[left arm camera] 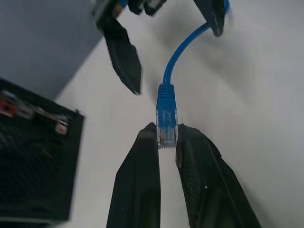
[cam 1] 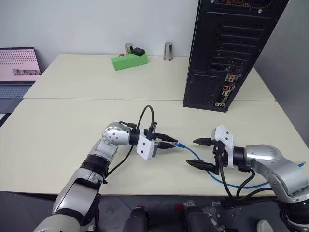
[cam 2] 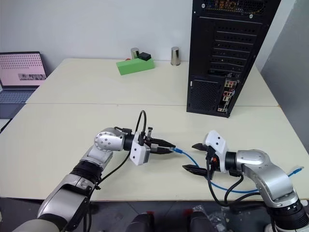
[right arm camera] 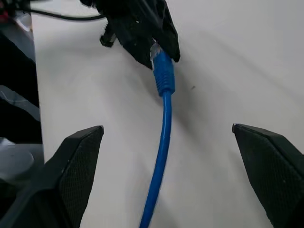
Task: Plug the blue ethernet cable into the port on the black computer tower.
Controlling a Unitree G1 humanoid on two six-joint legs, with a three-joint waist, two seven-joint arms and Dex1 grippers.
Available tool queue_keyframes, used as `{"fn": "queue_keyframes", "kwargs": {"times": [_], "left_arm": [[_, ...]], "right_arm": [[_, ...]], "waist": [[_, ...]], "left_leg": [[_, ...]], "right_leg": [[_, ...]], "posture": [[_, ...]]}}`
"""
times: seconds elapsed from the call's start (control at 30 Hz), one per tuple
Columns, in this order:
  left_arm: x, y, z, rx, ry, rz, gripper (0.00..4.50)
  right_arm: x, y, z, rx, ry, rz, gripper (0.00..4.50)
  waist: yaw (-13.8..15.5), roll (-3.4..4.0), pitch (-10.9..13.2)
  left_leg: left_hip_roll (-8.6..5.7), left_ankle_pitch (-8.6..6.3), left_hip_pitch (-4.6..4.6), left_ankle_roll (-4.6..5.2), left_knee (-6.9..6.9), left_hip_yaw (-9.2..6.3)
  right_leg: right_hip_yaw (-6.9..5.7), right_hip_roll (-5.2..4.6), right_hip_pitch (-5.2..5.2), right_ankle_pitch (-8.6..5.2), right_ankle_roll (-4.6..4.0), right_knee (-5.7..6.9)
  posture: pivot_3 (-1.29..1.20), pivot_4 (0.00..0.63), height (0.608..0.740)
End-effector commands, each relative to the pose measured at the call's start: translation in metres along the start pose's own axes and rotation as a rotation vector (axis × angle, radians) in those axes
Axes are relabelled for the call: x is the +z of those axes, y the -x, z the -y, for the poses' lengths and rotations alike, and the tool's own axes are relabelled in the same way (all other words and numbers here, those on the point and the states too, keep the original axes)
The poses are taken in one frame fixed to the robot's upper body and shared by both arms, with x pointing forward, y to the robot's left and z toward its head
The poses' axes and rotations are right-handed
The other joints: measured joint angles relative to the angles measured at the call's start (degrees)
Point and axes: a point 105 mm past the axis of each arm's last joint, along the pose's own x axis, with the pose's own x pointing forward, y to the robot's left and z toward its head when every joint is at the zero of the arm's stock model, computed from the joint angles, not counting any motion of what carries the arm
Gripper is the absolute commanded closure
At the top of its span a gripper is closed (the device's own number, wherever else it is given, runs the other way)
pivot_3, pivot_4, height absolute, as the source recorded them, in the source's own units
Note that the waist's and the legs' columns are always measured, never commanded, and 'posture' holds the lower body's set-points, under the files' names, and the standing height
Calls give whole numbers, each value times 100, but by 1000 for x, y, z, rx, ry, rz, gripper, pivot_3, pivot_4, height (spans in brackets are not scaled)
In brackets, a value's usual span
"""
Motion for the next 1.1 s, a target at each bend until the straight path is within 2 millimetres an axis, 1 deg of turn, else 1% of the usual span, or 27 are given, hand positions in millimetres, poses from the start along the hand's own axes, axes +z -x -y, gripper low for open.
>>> {"fn": "queue_keyframes", "kwargs": {"times": [0.03,0.13,0.27,0.57,0.6,0.63,0.83,0.87,0.9,0.93,1.0,1.1], "left_arm": [[9,4,-7,95,-165,45,4227],[8,6,-4,102,-199,49,4227],[6,8,-2,106,-219,44,4227],[4,9,-5,119,-248,35,4227],[3,9,-5,120,-250,34,4227],[3,9,-5,121,-252,32,4227],[3,10,-8,134,-271,30,4227],[4,10,-8,133,-276,34,4227],[4,10,-7,132,-280,37,4227],[5,9,-7,132,-282,40,4227],[5,9,-6,133,-284,44,4227],[6,9,-6,141,-285,48,4227]], "right_arm": [[12,-6,-12,14,-142,132,0],[17,-11,-14,10,-214,190,0],[23,-14,-13,9,-268,237,0],[28,-15,-9,5,-307,270,0],[29,-15,-9,3,-309,275,369],[29,-15,-8,1,-311,280,455],[29,-17,-7,-1,-312,271,1973],[29,-17,-7,-1,-312,270,2061],[29,-17,-6,-1,-312,272,2455],[30,-17,-6,0,-312,273,2609],[30,-17,-6,2,-312,274,3054],[30,-18,-7,11,-320,275,3800]], "waist": [[-2,0,0],[1,0,0],[2,0,0],[-1,0,0],[-1,0,0],[0,0,0],[-2,0,0],[-2,0,0],[-2,0,0],[-2,0,0],[-2,0,0],[-2,0,0]], "left_leg": [[0,0,0,0,-1,0],[0,0,-1,0,-1,0],[-2,0,-1,0,0,0],[-1,0,-1,0,-1,0],[-1,0,-1,0,-1,-1],[-1,0,-1,0,-1,-1],[-1,0,-1,0,-1,0],[-1,0,-1,0,-2,0],[-1,0,-1,0,-2,0],[-1,0,-1,0,-2,0],[-1,0,-1,0,-2,0],[-1,0,-1,0,-2,0]], "right_leg": [[0,0,0,0,0,0],[0,0,-1,0,0,1],[-2,-1,1,0,2,1],[-3,0,0,0,3,1],[-3,0,0,0,3,1],[-3,0,-1,0,3,1],[-3,0,0,-1,4,1],[-3,0,-1,0,3,1],[-3,0,-1,0,3,1],[-3,0,-1,0,3,1],[-3,0,-1,0,3,1],[-3,0,-1,-1,4,1]], "posture": [[0,150,740],[0,150,740],[0,150,740],[0,150,740],[0,150,740],[0,150,740],[0,150,740],[0,150,740],[0,150,740],[0,150,740],[0,150,740],[0,150,740]]}}
